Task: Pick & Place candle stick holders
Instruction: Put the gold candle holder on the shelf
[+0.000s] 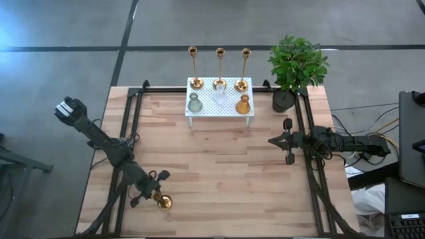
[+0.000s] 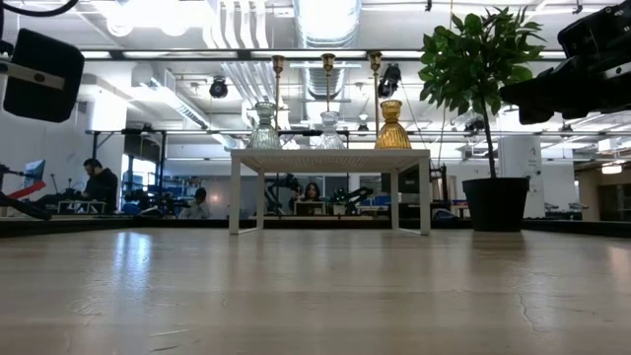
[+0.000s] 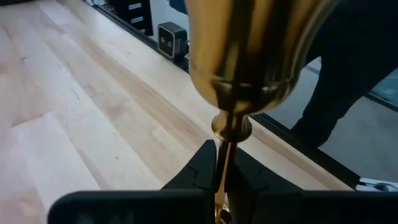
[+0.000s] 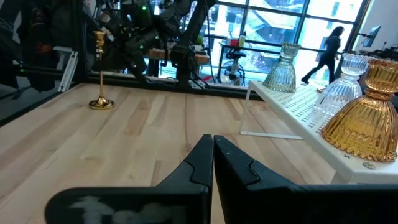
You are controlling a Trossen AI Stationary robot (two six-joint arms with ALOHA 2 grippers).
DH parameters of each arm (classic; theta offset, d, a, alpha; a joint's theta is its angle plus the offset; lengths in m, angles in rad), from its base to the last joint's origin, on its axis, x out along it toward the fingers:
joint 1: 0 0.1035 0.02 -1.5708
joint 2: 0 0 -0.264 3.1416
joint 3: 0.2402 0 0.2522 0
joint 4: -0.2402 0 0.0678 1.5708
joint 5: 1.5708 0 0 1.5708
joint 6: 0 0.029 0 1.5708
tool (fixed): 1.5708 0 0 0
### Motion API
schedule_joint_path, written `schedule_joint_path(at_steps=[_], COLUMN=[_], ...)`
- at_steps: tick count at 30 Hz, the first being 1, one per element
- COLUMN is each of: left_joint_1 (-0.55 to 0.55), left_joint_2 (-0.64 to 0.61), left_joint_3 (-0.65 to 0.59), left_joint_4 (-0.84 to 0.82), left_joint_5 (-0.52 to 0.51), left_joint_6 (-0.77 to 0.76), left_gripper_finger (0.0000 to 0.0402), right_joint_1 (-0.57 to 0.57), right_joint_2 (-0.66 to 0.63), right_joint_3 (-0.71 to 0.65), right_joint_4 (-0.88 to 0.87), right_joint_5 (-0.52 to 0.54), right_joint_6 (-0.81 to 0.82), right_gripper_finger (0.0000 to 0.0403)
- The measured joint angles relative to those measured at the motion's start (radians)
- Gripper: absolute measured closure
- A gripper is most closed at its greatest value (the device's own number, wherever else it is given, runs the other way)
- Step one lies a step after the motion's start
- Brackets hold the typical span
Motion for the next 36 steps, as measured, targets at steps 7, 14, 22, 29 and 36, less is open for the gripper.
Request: schedule_joint_path(at_steps=[7, 14, 22, 29, 36], left_joint_1=[0.008, 0.035, 0.15, 0.298, 0.386], left_joint_2=[0.0, 0.0, 0.0, 0.011, 0.07], left_joint_3=[0.0, 0.0, 0.053, 0.163, 0.28], left_joint_4=[-0.003, -0.006, -0.11, -0.208, -0.204], left_joint_5=[-0.03, -0.052, -0.064, -0.066, -0.151], left_joint_6=[-0.027, -0.046, -0.04, -0.045, -0.004], left_gripper_finger=[0.0383, 0.0383, 0.0383, 0.0383, 0.0383], right_joint_1=[0.0, 0.0, 0.0, 0.0, 0.0], right_joint_2=[0.0, 0.0, 0.0, 0.0, 0.0], right_joint_3=[0.0, 0.0, 0.0, 0.0, 0.0], right_joint_4=[0.0, 0.0, 0.0, 0.0, 0.0], right_joint_5=[0.0, 0.0, 0.0, 0.0, 0.0], right_joint_6=[0.0, 0.0, 0.0, 0.0, 0.0], right_gripper_finger=[0.0394, 0.0394, 0.0394, 0.0394, 0.0394])
